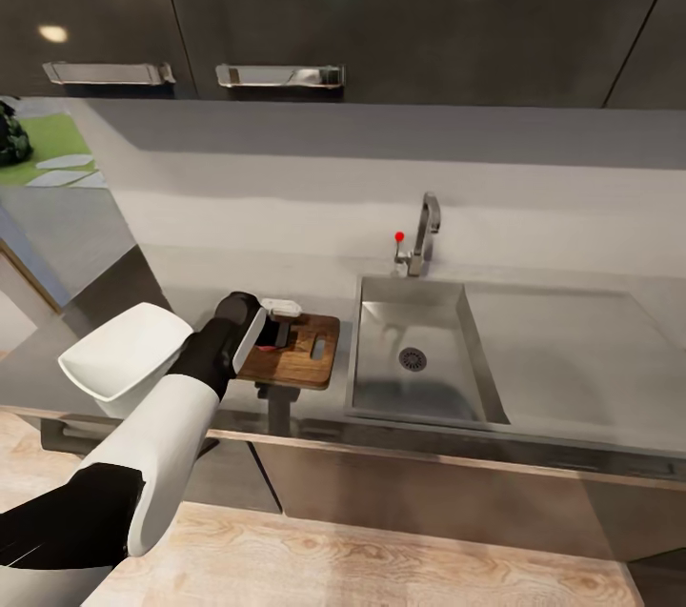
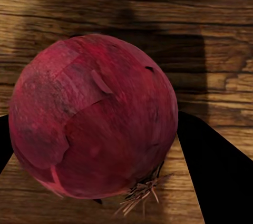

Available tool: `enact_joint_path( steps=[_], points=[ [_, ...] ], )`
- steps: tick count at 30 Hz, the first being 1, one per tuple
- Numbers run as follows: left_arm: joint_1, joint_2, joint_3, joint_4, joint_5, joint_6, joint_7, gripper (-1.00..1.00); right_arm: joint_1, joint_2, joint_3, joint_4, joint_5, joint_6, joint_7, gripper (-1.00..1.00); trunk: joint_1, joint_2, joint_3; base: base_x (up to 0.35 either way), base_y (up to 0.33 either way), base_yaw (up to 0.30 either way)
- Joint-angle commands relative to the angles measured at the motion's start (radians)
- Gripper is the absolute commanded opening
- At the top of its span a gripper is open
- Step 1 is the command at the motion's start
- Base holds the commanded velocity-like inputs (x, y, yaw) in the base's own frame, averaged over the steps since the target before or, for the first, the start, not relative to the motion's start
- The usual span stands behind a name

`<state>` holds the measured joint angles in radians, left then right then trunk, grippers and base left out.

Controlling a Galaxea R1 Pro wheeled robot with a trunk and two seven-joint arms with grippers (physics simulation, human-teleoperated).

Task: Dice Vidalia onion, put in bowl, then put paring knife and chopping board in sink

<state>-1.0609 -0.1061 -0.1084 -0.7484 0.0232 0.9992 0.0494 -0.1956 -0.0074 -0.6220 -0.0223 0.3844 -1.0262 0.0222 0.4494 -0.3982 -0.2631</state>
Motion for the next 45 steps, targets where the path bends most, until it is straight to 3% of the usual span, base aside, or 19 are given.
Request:
enact_joint_path(
  steps=[1,45],
  points=[
    [-0.001,0.0,-0.002,-0.002,0.003,0.004,0.006,-1.0,-0.001,0.0,-0.009,0.001,0.007,-0.003,0.002,1.0,0.001,-0.002,-0.003,0.006,0.0,0.0],
    [-0.001,0.001,-0.002,0.007,0.003,0.002,0.006,-1.0,-0.001,0.0,-0.009,0.001,0.007,-0.003,0.002,1.0,0.001,-0.002,-0.013,0.017,-0.003,0.0]
  ],
)
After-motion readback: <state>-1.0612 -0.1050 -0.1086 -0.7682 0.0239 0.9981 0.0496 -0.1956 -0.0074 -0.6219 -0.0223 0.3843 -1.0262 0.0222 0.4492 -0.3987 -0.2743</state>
